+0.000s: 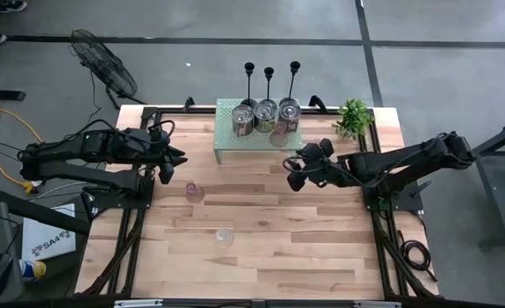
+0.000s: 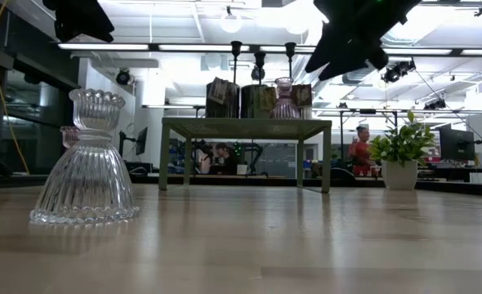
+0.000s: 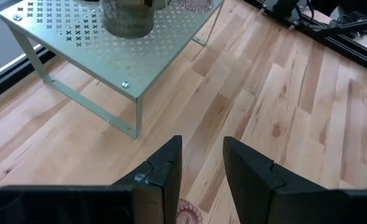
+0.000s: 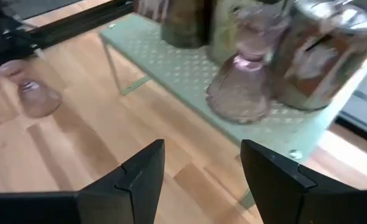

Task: Pick & Place candle stick holders
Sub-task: Put the transparent glass candle holder on the shelf aligned with the pink glass candle holder

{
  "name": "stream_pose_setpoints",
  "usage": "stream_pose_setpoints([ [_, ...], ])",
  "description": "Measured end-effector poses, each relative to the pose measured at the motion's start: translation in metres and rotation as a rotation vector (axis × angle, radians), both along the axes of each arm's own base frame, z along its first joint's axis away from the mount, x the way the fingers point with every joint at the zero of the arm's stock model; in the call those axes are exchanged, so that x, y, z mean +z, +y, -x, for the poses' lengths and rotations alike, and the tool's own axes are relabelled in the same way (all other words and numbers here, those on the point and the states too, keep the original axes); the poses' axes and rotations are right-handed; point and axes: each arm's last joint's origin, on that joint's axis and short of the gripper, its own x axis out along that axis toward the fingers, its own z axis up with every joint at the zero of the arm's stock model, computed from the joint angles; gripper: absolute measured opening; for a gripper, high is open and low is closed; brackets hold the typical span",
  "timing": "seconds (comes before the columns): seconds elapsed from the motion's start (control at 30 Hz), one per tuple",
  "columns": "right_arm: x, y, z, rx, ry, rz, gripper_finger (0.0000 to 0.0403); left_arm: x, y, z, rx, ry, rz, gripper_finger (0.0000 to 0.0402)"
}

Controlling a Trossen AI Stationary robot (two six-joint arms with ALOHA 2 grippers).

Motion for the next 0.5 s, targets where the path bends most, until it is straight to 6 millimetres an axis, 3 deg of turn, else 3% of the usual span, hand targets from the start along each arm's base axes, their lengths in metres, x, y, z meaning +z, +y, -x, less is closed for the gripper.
stream_pose_setpoints([
  [0.2,-0.014,0.002,-0.005,0.110,-0.078,-0.035,0.0190,0.000,0.000,0.000,0.000,0.000,0.000,0.0113],
  [0.5,-0.027,-0.006,-0.004,0.106,-0.090,-0.054,0.0154,0.000,0.000,0.000,0.001,0.000,0.000,0.0113],
])
